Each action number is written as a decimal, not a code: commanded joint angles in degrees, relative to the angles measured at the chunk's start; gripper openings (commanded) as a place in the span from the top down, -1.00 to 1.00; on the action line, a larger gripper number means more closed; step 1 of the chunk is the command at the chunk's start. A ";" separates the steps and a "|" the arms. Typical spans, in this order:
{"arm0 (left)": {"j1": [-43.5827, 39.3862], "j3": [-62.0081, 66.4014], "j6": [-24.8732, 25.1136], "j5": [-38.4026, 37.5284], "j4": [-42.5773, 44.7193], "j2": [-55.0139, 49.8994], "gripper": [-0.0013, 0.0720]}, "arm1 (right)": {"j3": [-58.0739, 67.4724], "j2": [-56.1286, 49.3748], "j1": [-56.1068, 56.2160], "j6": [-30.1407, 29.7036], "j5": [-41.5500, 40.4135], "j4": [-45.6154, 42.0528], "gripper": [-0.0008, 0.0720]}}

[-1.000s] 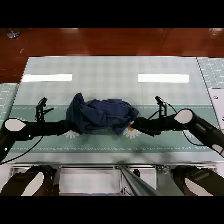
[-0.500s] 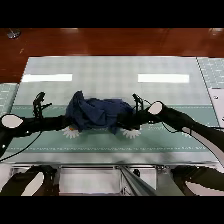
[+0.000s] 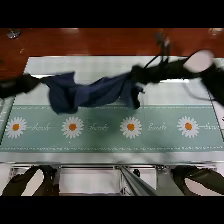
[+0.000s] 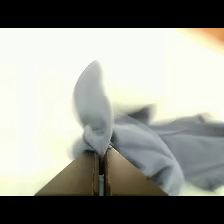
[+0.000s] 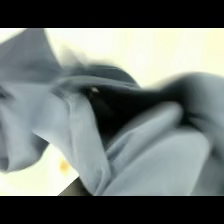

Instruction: Fold the shirts.

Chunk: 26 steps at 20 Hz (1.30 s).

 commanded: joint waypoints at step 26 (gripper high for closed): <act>-8.52 -24.39 -9.53 -0.50 9.73 13.11 0.89 | 7.98 8.92 -6.91 -0.31 20.26 -30.14 0.92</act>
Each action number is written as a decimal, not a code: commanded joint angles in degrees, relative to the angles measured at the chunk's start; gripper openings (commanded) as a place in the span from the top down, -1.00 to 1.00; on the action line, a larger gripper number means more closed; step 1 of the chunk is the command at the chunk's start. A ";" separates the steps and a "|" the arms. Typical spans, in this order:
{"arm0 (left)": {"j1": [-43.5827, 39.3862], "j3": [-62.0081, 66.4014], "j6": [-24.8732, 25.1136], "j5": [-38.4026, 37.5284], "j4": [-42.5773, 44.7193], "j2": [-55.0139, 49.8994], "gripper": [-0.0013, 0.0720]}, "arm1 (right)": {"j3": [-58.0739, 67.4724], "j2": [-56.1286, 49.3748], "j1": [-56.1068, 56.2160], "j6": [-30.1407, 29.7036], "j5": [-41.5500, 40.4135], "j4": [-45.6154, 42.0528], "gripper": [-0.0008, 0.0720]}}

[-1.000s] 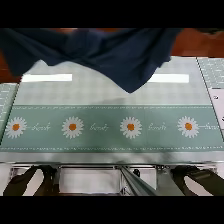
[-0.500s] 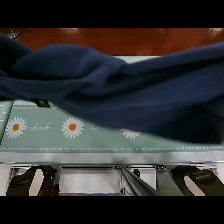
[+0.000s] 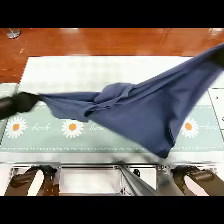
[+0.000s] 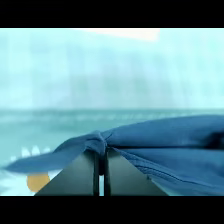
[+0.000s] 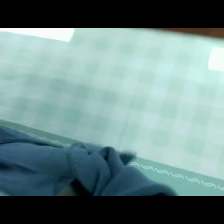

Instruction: Fold the shirts.

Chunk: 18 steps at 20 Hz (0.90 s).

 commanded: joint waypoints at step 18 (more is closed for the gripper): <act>-3.21 24.22 -1.38 3.85 15.63 -50.49 -0.95 | 15.37 -44.81 -17.33 -7.72 14.60 9.68 -0.75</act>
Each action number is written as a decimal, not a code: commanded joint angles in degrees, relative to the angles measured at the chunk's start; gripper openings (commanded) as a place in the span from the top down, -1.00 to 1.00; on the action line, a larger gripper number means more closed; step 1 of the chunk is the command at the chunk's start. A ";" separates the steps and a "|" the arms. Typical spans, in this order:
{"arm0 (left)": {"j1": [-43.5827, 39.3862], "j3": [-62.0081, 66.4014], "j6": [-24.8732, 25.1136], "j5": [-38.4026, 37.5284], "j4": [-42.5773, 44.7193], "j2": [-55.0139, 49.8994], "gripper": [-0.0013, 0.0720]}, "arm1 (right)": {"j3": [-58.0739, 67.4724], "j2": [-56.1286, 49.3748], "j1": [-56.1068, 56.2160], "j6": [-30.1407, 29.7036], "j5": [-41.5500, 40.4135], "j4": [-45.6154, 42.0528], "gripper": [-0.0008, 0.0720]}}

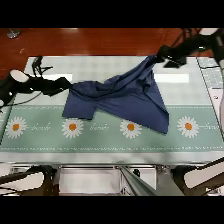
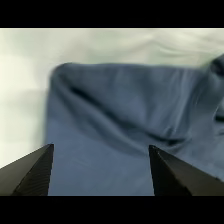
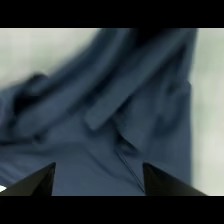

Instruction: Fold the shirts.

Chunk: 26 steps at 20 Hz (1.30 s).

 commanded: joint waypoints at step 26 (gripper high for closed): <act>-3.32 4.90 6.91 -15.39 -11.10 -14.10 0.89 | -81.33 46.56 -19.58 -1.90 -14.67 2.51 -0.75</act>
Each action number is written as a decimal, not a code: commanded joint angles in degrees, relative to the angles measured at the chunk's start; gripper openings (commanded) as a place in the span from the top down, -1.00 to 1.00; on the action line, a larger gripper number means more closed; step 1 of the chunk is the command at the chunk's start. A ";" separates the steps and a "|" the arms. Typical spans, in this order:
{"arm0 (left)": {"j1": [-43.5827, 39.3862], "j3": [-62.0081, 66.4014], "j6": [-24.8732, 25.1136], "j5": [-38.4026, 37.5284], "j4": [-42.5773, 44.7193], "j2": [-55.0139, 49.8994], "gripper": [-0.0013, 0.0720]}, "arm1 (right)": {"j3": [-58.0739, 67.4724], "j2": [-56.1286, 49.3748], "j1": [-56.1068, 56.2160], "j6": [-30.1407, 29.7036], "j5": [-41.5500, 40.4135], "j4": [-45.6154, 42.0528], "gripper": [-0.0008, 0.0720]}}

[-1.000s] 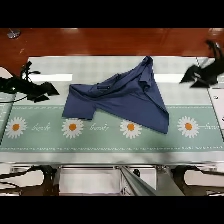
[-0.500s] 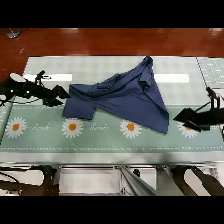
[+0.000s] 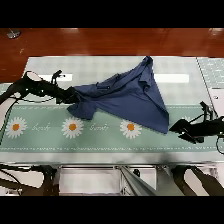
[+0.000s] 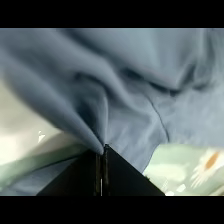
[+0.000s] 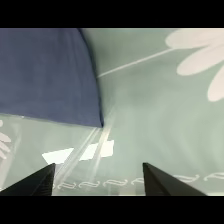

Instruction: Fold the shirts.

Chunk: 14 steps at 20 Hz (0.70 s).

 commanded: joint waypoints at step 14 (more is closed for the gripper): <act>-1.03 3.58 4.02 -1.07 -4.94 0.72 0.89 | 17.16 -26.75 16.46 -1.75 -10.75 9.90 0.91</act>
